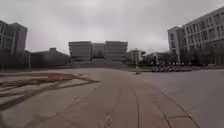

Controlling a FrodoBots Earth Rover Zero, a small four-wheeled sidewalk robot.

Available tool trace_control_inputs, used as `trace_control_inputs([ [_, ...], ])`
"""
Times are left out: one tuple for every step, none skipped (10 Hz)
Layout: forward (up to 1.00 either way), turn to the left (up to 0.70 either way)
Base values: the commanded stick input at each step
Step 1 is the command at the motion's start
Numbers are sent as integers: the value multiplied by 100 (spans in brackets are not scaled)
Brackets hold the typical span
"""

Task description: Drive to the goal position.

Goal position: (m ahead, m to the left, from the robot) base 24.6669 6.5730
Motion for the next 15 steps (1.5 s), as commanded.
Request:
trace_control_inputs([
  [70, 0],
  [70, 0],
  [70, 0],
  [70, 0],
  [70, 0],
  [70, 0],
  [70, 0],
  [70, 0],
  [70, 0],
  [70, 0],
  [50, 0],
  [10, 0],
  [57, 0],
  [70, 0],
  [70, 0],
])
